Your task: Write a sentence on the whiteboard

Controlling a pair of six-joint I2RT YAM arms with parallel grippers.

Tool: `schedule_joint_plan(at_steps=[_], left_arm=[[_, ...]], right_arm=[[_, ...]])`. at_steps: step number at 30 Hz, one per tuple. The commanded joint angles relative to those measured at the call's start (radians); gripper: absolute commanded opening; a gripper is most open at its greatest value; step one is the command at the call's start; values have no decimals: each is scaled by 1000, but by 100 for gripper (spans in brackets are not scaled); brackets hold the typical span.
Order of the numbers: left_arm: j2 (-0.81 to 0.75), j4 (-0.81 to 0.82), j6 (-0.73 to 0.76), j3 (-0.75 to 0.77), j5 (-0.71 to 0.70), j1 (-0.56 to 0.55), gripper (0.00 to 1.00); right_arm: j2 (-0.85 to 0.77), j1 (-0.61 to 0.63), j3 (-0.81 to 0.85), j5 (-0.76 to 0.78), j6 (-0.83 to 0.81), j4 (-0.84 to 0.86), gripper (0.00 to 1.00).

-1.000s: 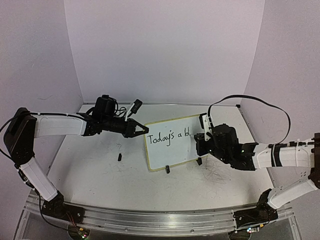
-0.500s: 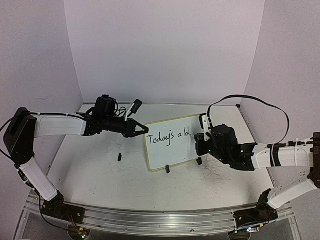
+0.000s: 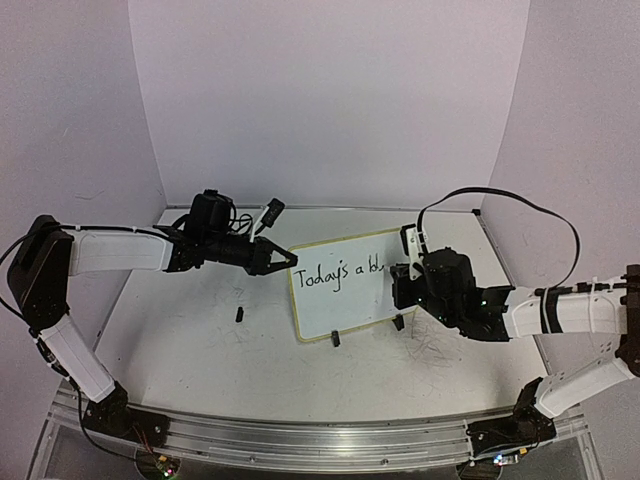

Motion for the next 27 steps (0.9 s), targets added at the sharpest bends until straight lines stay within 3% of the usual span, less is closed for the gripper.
schedule_joint_plan(at_steps=[1, 27], left_arm=[[-49, 34, 33, 11, -52, 5, 0], [-55, 34, 36, 11, -53, 4, 0]], right_arm=[[-5, -5, 43, 30, -12, 51, 0], [7, -3, 16, -29, 10, 21, 0]])
